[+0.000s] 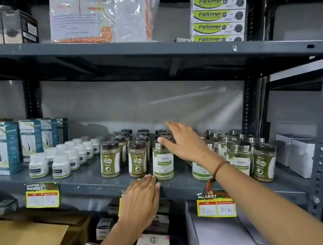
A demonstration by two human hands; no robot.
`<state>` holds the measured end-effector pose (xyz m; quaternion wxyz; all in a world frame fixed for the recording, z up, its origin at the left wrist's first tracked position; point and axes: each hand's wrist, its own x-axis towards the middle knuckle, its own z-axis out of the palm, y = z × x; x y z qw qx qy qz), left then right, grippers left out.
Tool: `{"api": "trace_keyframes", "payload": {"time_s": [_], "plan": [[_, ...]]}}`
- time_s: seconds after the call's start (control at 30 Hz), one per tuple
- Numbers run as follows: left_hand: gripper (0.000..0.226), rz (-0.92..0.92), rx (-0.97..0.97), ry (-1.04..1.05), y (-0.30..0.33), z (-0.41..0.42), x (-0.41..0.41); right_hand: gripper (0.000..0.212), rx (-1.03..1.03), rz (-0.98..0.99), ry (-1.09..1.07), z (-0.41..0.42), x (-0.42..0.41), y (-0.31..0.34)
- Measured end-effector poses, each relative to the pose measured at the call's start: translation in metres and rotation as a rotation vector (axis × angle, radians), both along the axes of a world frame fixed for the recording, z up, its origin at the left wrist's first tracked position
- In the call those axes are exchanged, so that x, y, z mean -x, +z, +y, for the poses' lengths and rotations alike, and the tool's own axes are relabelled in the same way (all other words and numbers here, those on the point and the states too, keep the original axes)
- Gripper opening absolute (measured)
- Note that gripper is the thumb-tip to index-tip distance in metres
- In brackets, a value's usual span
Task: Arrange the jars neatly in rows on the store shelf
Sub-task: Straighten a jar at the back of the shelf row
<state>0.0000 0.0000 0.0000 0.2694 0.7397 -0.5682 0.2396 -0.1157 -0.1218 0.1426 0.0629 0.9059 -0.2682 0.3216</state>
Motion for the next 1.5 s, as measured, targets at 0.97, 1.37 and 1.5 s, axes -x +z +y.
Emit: {"api": "trace_keyframes", "payload": {"time_s": [0.97, 1.37, 1.5], "plan": [[0.040, 0.011, 0.071, 0.018, 0.000, -0.005, 0.008, 0.068, -0.275, -0.268, 0.014, 0.025, 0.090, 0.036], [0.046, 0.001, 0.056, 0.024, 0.003, -0.002, 0.010, 0.067, -0.205, -0.134, -0.433, -0.003, 0.236, 0.050], [0.046, -0.001, 0.053, 0.020, 0.002, -0.002, 0.009, 0.074, -0.152, 0.024, -0.586, -0.022, 0.254, 0.040]]}}
